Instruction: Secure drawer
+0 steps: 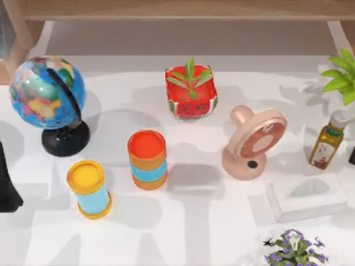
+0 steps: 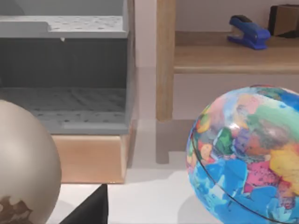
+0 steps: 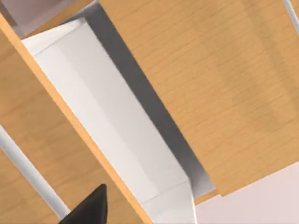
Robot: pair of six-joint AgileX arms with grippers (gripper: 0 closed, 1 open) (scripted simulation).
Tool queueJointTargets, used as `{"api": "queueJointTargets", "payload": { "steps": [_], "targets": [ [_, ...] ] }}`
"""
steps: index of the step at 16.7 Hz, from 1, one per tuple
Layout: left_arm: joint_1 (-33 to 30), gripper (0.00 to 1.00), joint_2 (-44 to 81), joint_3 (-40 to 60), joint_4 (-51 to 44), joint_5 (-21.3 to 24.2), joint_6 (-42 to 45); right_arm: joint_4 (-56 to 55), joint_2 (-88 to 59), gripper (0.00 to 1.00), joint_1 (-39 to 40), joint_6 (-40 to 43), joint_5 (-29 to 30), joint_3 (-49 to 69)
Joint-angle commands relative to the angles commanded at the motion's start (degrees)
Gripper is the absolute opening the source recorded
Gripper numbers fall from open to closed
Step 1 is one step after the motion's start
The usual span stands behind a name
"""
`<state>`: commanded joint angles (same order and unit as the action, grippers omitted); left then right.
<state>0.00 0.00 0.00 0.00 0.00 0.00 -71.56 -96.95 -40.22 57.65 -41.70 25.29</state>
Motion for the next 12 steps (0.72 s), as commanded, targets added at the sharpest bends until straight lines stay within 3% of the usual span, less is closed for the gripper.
{"api": "queueJointTargets", "payload": {
  "steps": [7,12],
  "targets": [
    [0.0,1.0,0.0,0.0,0.0,0.0,0.0,-17.26,-16.14,1.0,-2.15,25.78,0.25,-0.79],
    [0.0,1.0,0.0,0.0,0.0,0.0,0.0,-20.91,-19.68,1.0,-2.6,31.25,0.77,-0.4]
  ]
}}
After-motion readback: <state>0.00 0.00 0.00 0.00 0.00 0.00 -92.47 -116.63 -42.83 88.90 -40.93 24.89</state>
